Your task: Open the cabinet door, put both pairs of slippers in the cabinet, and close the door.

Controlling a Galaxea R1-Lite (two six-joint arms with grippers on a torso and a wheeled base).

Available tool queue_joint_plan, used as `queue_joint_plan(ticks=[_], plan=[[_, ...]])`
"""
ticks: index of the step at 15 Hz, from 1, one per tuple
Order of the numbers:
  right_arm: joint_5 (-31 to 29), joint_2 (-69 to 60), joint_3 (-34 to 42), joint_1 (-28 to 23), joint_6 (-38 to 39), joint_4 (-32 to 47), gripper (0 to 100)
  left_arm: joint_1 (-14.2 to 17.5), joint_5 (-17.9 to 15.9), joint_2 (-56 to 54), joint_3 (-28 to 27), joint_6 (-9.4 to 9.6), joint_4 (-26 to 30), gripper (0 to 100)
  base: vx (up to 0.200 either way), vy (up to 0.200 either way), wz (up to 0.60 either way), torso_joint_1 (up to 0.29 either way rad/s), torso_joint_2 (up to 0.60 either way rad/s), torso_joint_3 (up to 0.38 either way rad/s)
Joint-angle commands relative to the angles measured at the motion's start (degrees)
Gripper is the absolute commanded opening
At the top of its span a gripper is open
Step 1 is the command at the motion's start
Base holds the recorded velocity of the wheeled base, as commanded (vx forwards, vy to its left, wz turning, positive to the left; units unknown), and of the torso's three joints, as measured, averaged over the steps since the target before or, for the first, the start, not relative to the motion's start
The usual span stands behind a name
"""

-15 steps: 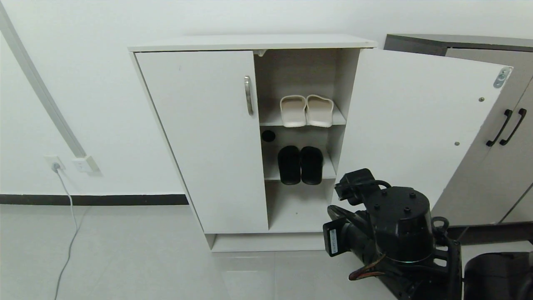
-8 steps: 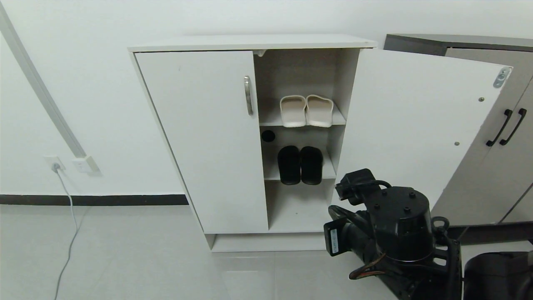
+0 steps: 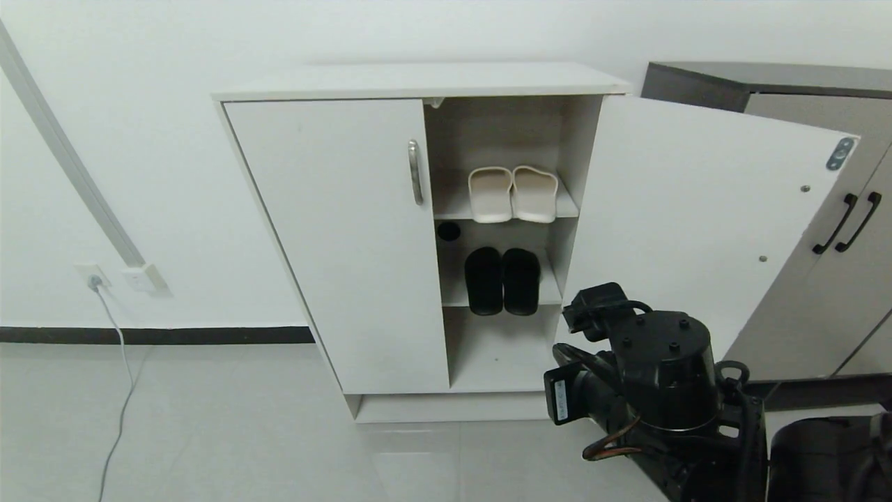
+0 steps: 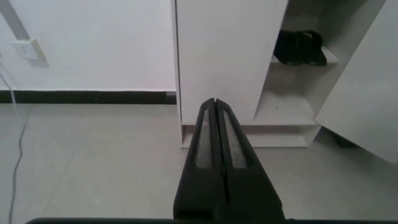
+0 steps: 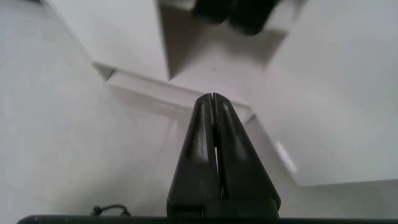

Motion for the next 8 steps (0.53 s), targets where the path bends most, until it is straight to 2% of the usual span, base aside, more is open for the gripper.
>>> queue_joint_plan(ticks=[1,3,8], plan=[[0.04,0.18,0.01,0.07,-0.03,0.0,0,0.05,0.04,0.07,0.02,-0.01,-0.02,0,0.0,0.0,0.0,0.046,-0.56,-0.364],[-0.05,0.27,0.01,0.07,-0.03,0.0,0,0.05,0.04,0.07,0.02,-0.01,-0.02,0,0.0,0.0,0.0,0.054,-0.5,-0.359],[-0.05,0.18,-0.08,0.07,-0.03,0.0,0,0.05,-0.05,0.07,0.02,-0.01,-0.02,0,0.0,0.0,0.0,0.121,-0.46,-0.343]])
